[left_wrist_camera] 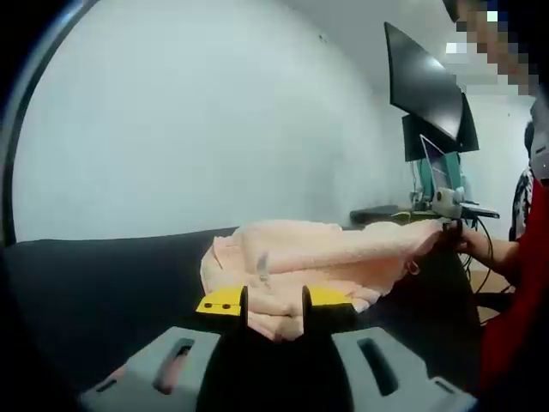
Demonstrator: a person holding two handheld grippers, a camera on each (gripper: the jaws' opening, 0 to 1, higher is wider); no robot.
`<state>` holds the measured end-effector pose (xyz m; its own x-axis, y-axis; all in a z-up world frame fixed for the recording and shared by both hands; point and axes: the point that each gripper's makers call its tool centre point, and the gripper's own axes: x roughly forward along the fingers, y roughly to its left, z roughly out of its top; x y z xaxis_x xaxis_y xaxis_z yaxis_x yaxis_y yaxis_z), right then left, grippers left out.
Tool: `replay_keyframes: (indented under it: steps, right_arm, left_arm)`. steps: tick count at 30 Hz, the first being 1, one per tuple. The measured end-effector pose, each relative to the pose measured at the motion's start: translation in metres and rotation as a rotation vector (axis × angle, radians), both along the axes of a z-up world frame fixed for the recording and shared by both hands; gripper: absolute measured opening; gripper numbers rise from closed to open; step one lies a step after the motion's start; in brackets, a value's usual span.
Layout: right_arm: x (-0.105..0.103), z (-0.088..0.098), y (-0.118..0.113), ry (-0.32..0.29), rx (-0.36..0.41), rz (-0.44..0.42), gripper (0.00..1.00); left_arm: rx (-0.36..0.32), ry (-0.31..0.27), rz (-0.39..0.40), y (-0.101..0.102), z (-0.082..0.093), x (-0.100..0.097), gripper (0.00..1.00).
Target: Fold the towel on the table until its edges align and the towel forms a compact rectangular stack.
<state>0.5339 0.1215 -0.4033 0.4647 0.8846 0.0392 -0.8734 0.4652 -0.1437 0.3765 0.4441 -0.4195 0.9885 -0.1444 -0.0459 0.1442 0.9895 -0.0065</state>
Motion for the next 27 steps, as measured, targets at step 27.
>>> replay_keyframes:
  steps: [27]
  right_arm:
    - [-0.003,0.024,-0.004,-0.037,0.125,0.027,0.66]
  left_arm:
    - [0.002,0.003,-0.003,-0.001,0.000,0.001,0.27]
